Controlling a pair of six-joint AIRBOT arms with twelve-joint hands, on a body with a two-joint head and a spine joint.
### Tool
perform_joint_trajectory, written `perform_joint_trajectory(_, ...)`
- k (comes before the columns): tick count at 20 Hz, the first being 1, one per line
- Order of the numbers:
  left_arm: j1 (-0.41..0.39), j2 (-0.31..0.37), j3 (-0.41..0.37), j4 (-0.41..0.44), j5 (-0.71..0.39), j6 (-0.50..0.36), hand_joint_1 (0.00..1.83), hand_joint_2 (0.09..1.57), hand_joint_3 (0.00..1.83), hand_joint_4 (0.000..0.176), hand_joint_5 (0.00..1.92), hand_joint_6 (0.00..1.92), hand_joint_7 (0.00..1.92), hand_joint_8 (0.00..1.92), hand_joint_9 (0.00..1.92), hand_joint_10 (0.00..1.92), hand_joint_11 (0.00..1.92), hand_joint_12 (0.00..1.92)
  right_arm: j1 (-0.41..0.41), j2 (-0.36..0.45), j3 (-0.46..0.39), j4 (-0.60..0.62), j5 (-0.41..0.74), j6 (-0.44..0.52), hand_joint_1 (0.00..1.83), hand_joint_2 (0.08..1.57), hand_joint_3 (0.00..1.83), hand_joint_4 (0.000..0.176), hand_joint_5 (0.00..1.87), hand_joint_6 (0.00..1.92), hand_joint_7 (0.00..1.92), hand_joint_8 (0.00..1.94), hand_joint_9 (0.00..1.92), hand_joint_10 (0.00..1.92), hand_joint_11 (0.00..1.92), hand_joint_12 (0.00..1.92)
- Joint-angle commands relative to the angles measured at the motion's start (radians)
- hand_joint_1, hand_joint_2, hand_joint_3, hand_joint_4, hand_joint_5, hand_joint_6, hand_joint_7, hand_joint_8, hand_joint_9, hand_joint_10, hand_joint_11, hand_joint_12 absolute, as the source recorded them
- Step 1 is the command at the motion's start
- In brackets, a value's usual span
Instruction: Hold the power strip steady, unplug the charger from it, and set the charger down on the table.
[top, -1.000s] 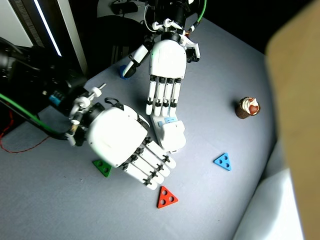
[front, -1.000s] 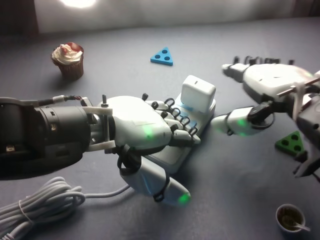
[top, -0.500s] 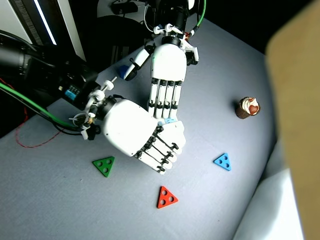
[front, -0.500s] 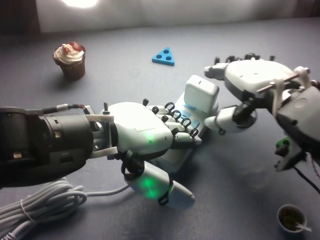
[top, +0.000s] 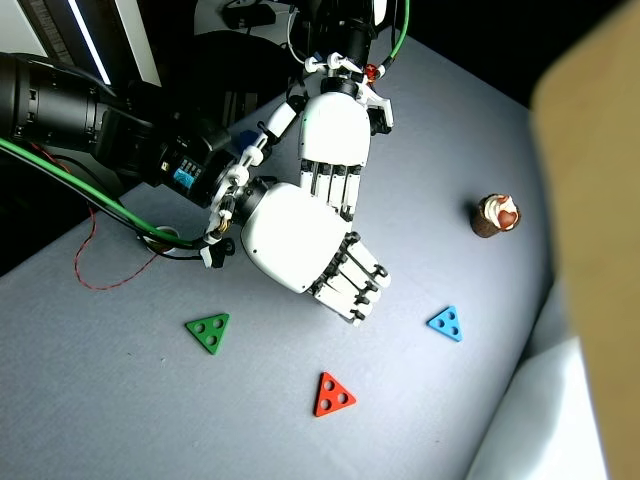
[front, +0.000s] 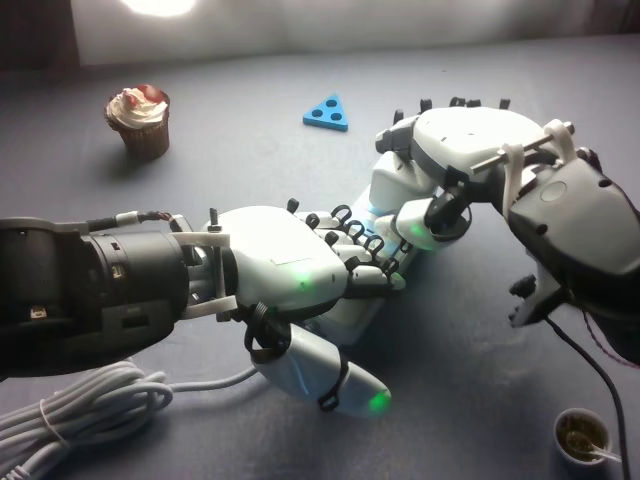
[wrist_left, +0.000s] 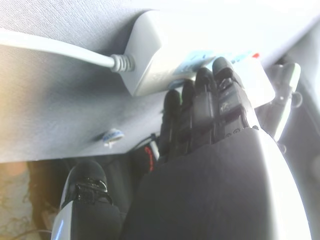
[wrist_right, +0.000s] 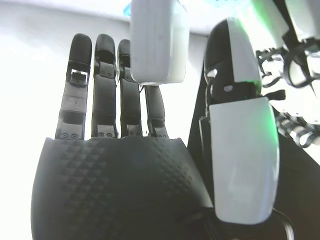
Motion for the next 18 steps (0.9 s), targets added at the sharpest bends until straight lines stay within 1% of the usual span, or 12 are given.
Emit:
perform_joint_trajectory(1, 0.005, -0.005, -0.010, -0.005, -0.047, -0.004, 0.00, 1.05, 0.00, 0.000, 0.16, 0.00, 0.16, 0.00, 0.15, 0.00, 0.03, 0.26, 0.013, 0.005, 0.005, -0.067, 0.048, 0.001, 0.97, 1.06, 0.00, 0.000, 0.52, 0.01, 0.61, 0.01, 0.61, 0.01, 0.26, 0.74)
perform_joint_trajectory(4, 0.006, 0.001, -0.014, -0.005, -0.046, -0.004, 0.01, 1.05, 0.00, 0.000, 0.16, 0.00, 0.18, 0.01, 0.16, 0.01, 0.04, 0.27, 0.015, 0.004, 0.012, -0.067, 0.048, 0.001, 0.97, 1.06, 0.00, 0.000, 0.64, 0.01, 0.72, 0.01, 0.73, 0.02, 0.32, 0.81)
perform_joint_trajectory(6, 0.006, 0.005, -0.016, -0.005, -0.046, -0.006, 0.01, 1.05, 0.00, 0.000, 0.17, 0.01, 0.18, 0.01, 0.17, 0.01, 0.05, 0.27, 0.015, 0.005, 0.015, -0.067, 0.048, 0.001, 1.04, 1.05, 0.00, 0.000, 0.84, 0.01, 0.95, 0.02, 0.95, 0.03, 0.48, 0.89)
perform_joint_trajectory(7, 0.006, 0.006, -0.016, -0.005, -0.045, -0.006, 0.01, 1.05, 0.00, 0.000, 0.18, 0.01, 0.18, 0.01, 0.17, 0.01, 0.05, 0.27, 0.015, 0.005, 0.015, -0.067, 0.048, 0.001, 1.11, 1.08, 0.00, 0.000, 0.99, 0.71, 1.09, 0.01, 1.09, 0.03, 0.58, 0.91)
perform_joint_trajectory(8, 0.006, 0.007, -0.016, -0.005, -0.045, -0.008, 0.01, 1.05, 0.00, 0.000, 0.18, 0.01, 0.19, 0.01, 0.17, 0.01, 0.05, 0.27, 0.015, 0.008, 0.013, -0.067, 0.049, 0.001, 1.25, 1.05, 0.00, 0.000, 1.06, 0.75, 1.20, 0.68, 1.27, 0.05, 0.72, 0.98)
perform_joint_trajectory(9, 0.006, 0.008, -0.016, -0.005, -0.045, -0.010, 0.01, 1.05, 0.00, 0.000, 0.18, 0.01, 0.19, 0.01, 0.17, 0.01, 0.05, 0.27, 0.015, 0.008, 0.013, -0.067, 0.049, 0.001, 1.25, 1.05, 0.00, 0.000, 1.06, 0.75, 1.20, 0.68, 1.27, 0.05, 0.72, 0.98)
perform_joint_trajectory(11, 0.006, 0.009, -0.015, -0.005, -0.045, -0.011, 0.00, 1.06, 0.00, 0.000, 0.18, 0.01, 0.19, 0.01, 0.18, 0.01, 0.06, 0.27, 0.015, 0.010, 0.013, -0.067, 0.050, 0.001, 1.26, 1.04, 0.00, 0.000, 1.12, 0.63, 1.21, 0.72, 1.33, 0.05, 0.74, 1.06)
perform_joint_trajectory(12, 0.006, 0.009, -0.015, -0.005, -0.045, -0.013, 0.00, 1.05, 0.00, 0.000, 0.18, 0.01, 0.19, 0.01, 0.18, 0.01, 0.05, 0.27, 0.015, 0.010, 0.013, -0.067, 0.051, 0.001, 1.27, 1.04, 0.00, 0.000, 1.13, 0.59, 1.20, 0.77, 1.33, 0.05, 0.73, 1.11)
perform_joint_trajectory(14, 0.006, 0.011, -0.014, -0.005, -0.044, -0.014, 0.00, 1.05, 0.00, 0.000, 0.18, 0.00, 0.19, 0.00, 0.17, 0.00, 0.05, 0.27, 0.015, 0.012, 0.012, -0.079, 0.057, 0.001, 1.28, 1.03, 0.00, 0.000, 1.19, 0.45, 1.22, 0.76, 1.35, 0.06, 0.68, 1.22)
perform_joint_trajectory(16, 0.006, 0.012, -0.015, -0.005, -0.043, -0.014, 0.00, 1.05, 0.00, 0.000, 0.17, 0.00, 0.18, 0.00, 0.17, 0.00, 0.05, 0.26, 0.015, 0.016, 0.009, -0.105, 0.076, 0.010, 1.29, 1.02, 0.00, 0.000, 1.22, 0.39, 1.24, 0.73, 1.36, 0.07, 0.70, 1.18)
perform_joint_trajectory(17, 0.006, 0.012, -0.015, -0.005, -0.042, -0.015, 0.01, 1.05, 0.00, 0.000, 0.18, 0.00, 0.19, 0.00, 0.17, 0.00, 0.05, 0.27, 0.015, 0.018, 0.010, -0.108, 0.085, 0.017, 1.29, 1.02, 0.00, 0.000, 1.23, 0.36, 1.22, 0.78, 1.36, 0.08, 0.71, 1.18)
perform_joint_trajectory(18, 0.006, 0.012, -0.015, -0.005, -0.039, -0.017, 0.01, 1.05, 0.00, 0.000, 0.17, 0.00, 0.18, 0.00, 0.16, 0.00, 0.04, 0.26, 0.016, 0.019, 0.012, -0.110, 0.098, 0.023, 1.29, 1.02, 0.00, 0.000, 1.22, 0.37, 1.24, 0.74, 1.36, 0.09, 0.70, 1.18)
